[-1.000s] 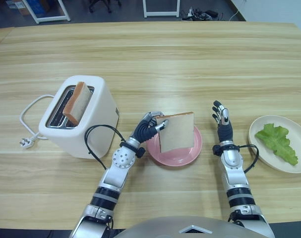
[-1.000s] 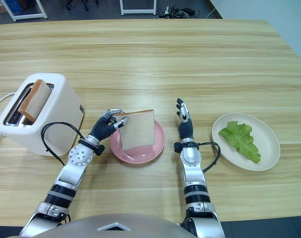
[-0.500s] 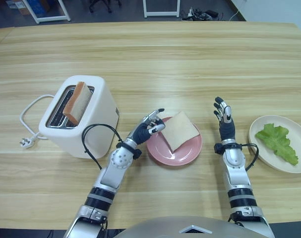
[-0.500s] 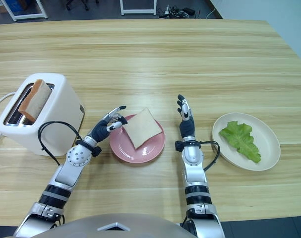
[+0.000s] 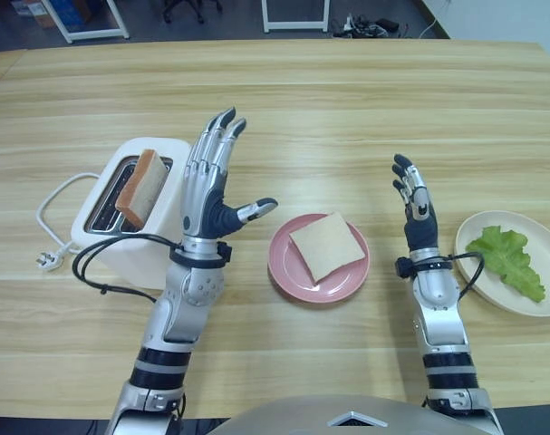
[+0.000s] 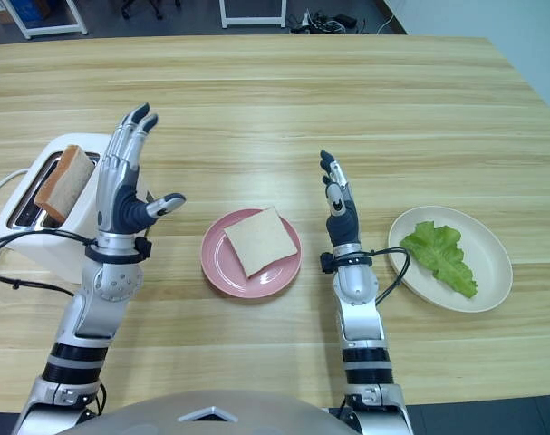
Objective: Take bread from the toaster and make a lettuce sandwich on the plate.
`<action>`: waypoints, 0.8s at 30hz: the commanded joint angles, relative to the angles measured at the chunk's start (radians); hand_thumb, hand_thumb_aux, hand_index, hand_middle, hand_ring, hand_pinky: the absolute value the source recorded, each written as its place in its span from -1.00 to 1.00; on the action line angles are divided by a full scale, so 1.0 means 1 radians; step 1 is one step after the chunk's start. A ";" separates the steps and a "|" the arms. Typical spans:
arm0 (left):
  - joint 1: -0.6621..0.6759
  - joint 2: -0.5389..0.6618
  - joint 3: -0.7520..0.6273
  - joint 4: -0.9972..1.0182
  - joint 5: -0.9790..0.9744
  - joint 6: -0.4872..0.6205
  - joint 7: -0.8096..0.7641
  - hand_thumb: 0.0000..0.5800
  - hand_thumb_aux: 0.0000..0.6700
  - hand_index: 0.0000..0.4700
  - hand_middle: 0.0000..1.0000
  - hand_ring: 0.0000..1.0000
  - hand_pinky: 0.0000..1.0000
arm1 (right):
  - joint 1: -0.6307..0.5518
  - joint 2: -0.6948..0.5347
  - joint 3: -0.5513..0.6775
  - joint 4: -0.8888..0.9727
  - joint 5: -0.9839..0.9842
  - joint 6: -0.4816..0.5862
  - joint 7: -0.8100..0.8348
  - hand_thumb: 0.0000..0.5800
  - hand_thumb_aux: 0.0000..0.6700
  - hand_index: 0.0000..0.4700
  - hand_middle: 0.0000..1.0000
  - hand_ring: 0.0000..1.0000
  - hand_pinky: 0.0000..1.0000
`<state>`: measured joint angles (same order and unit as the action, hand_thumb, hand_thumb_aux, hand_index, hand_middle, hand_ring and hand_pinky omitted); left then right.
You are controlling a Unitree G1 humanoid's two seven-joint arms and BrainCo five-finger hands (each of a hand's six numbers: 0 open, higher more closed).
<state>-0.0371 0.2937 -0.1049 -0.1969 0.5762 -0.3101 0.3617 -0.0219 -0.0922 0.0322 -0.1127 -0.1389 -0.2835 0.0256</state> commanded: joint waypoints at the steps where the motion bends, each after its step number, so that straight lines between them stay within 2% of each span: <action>1: 0.021 -0.068 -0.010 0.133 -0.166 -0.060 -0.046 -1.00 -1.00 -1.00 -1.00 -1.00 -1.00 | 0.013 -0.094 -0.081 -0.299 -0.023 0.027 0.039 -1.00 -1.00 -1.00 -1.00 -1.00 -1.00; 4: 0.037 -0.110 -0.015 0.212 -0.236 -0.105 -0.063 -1.00 -1.00 -1.00 -1.00 -1.00 -1.00 | -0.009 -0.241 -0.247 -0.323 -0.138 0.022 0.023 -1.00 -1.00 -1.00 -1.00 -1.00 -1.00; 7: 0.043 -0.132 -0.019 0.255 -0.232 -0.135 -0.061 -1.00 -1.00 -1.00 -1.00 -1.00 -1.00 | 0.010 -0.443 -0.395 -0.170 -0.364 0.016 -0.061 -1.00 -1.00 -1.00 -1.00 -1.00 -1.00; 9: 0.045 -0.141 -0.018 0.267 -0.218 -0.140 -0.058 -1.00 -1.00 -1.00 -1.00 -1.00 -1.00 | 0.050 -0.568 -0.423 -0.028 -0.535 0.045 -0.128 -1.00 -1.00 -1.00 -1.00 -1.00 -1.00; 11: 0.050 -0.147 -0.017 0.270 -0.207 -0.143 -0.055 -1.00 -1.00 -1.00 -1.00 -1.00 -1.00 | 0.079 -0.659 -0.388 0.127 -0.668 0.092 -0.181 -1.00 -1.00 -1.00 -1.00 -1.00 -1.00; 13: 0.056 -0.153 -0.017 0.267 -0.200 -0.143 -0.055 -1.00 -1.00 -1.00 -1.00 -1.00 -1.00 | 0.098 -0.699 -0.321 0.244 -0.750 0.115 -0.209 -1.00 -1.00 -1.00 -1.00 -1.00 -1.00; 20: 0.069 -0.168 -0.008 0.262 -0.188 -0.139 -0.061 -1.00 -1.00 -1.00 -1.00 -1.00 -1.00 | 0.102 -0.729 -0.150 0.477 -0.814 0.137 -0.278 -1.00 -1.00 -1.00 -1.00 -1.00 -1.00; 21: 0.070 -0.169 -0.008 0.264 -0.188 -0.139 -0.061 -1.00 -1.00 -1.00 -1.00 -1.00 -1.00 | 0.085 -0.731 -0.127 0.515 -0.814 0.134 -0.286 -0.42 -0.69 -0.69 -1.00 -1.00 -1.00; 22: 0.070 -0.170 -0.008 0.266 -0.187 -0.139 -0.061 -1.00 -1.00 -1.00 -1.00 -1.00 -1.00 | 0.063 -0.731 -0.103 0.555 -0.813 0.130 -0.293 0.44 -0.06 -0.06 -1.00 -1.00 -1.00; 24: 0.069 -0.175 -0.011 0.270 -0.183 -0.137 -0.061 -1.00 -1.00 -1.00 -1.00 -1.00 -1.00 | 0.006 -0.729 -0.056 0.647 -0.810 0.121 -0.321 0.53 0.04 0.04 -1.00 -1.00 -1.00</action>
<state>0.0261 0.1257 -0.1135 0.0639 0.3824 -0.4567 0.3019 0.0424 -0.8125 -0.0652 0.4675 -0.9455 -0.1518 -0.2770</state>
